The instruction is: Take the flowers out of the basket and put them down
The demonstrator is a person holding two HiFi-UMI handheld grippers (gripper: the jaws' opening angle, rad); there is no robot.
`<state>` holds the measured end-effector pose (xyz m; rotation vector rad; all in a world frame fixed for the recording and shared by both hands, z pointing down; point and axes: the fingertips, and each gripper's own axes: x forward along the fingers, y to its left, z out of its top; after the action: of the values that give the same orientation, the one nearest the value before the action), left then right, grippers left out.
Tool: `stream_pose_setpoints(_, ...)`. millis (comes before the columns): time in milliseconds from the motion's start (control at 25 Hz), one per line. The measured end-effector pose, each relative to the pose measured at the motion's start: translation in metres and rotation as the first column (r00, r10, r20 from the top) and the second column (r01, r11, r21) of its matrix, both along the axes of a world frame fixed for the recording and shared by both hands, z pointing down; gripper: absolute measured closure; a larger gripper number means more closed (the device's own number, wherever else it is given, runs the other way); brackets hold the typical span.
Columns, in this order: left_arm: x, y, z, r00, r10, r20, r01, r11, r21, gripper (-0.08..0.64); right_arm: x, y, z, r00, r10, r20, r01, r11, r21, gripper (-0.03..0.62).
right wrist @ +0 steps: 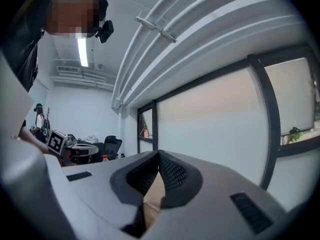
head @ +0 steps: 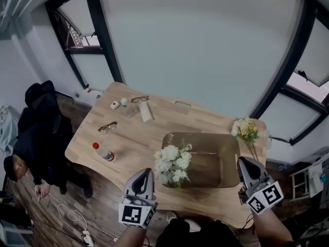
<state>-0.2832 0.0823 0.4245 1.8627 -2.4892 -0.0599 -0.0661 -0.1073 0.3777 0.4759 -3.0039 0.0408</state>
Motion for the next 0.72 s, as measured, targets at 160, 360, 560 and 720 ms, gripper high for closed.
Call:
stream_pose_setpoints(160,-0.009,-0.012,-0.005,0.999,0.036,-0.012,-0.035,0.999,0.013,0.557,-0.028,-0.012,-0.026,1.000,-0.012,0.003,0.012,0.999,0.043,0.569)
stream_pose_setpoints(360,-0.018,-0.019,-0.008,0.999,0.032,-0.016,-0.032,0.999,0.012,0.557,-0.071,-0.012,-0.041,0.995,-0.101,0.023,0.099,0.994,0.047,0.569)
stream_pose_setpoints(560,-0.026,-0.022,-0.011,1.000,-0.020,-0.009,0.020,1.000,0.004,0.557,-0.099,-0.017,-0.016,0.984,-0.177,0.038,0.177,0.984,-0.022,0.569)
stream_pose_setpoints(720,-0.030,-0.020,-0.007,0.998,-0.056,-0.002,0.056,0.998,-0.013,0.557,-0.109,-0.025,0.029,0.981,-0.194,0.016,0.195,0.978,-0.070,0.569)
